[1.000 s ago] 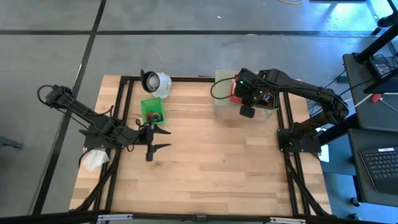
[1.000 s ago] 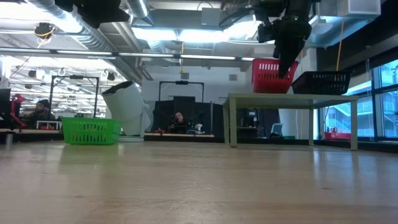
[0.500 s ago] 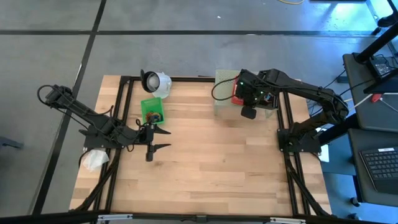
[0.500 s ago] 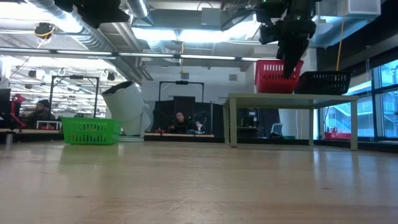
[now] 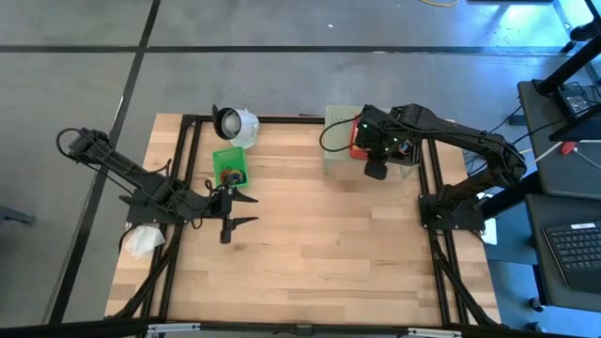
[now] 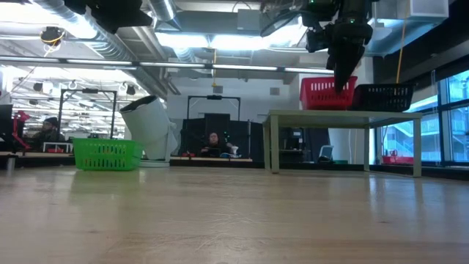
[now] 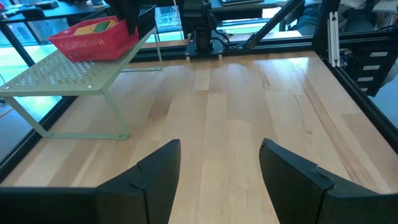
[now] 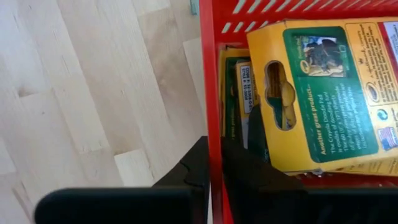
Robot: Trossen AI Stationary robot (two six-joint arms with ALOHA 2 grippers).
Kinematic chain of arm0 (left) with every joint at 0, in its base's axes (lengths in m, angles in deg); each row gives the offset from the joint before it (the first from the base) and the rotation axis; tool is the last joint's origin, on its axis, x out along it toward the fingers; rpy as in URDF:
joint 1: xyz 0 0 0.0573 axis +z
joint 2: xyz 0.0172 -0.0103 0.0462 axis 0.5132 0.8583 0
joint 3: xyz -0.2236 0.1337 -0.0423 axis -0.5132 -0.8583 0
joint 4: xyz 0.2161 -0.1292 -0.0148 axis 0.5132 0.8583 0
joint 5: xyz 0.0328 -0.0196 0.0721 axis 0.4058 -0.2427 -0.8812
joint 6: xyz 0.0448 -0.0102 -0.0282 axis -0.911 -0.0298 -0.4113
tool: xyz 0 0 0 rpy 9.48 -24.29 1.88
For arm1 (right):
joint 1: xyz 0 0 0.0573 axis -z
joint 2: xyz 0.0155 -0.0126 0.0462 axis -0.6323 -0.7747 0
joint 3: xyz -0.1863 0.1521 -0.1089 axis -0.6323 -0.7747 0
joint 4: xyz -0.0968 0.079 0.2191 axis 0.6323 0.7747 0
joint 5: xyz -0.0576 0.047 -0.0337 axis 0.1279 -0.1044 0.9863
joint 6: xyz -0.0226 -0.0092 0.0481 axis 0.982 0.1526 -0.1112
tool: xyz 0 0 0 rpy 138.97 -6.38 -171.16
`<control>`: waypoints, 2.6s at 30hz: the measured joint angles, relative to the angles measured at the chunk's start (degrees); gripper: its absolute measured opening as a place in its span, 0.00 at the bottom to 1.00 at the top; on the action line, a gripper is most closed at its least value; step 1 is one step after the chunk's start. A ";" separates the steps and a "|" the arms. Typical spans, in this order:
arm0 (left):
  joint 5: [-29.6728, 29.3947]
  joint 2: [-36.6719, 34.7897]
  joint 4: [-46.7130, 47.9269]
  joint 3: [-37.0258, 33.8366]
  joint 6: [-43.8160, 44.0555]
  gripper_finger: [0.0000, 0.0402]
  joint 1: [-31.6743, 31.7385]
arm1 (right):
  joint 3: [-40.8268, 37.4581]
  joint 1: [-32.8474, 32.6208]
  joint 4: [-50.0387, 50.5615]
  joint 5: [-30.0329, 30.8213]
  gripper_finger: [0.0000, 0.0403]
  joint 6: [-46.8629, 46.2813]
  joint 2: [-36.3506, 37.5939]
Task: Pick & Place Office Desk Supplies
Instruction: Put the red basket on the shelf, then put the green basket on the shelf
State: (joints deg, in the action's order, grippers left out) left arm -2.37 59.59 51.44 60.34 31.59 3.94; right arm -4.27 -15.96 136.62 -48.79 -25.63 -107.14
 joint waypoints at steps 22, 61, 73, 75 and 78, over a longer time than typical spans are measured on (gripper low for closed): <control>0.04 0.00 0.09 0.00 0.48 0.53 0.00 | 0.00 0.00 0.90 -1.32 0.31 -3.41 0.00; 2.09 0.69 20.98 2.00 24.40 0.53 10.32 | 17.72 -16.59 -2.78 5.77 0.40 -19.56 0.80; 7.71 14.21 52.66 17.07 27.98 0.53 16.63 | 17.76 -41.84 -1.36 22.47 0.34 -43.58 0.16; 5.99 18.89 58.03 18.61 27.18 0.53 17.09 | 17.76 -45.76 -1.27 25.60 0.34 -46.42 -0.08; 5.90 25.99 63.10 19.55 24.88 0.53 18.17 | 17.75 -51.96 -1.03 30.93 0.34 -51.04 -0.94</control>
State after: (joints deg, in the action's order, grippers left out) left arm 3.52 85.58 114.54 79.88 56.47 22.11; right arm 13.48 -67.91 135.59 -17.85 -76.68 -108.08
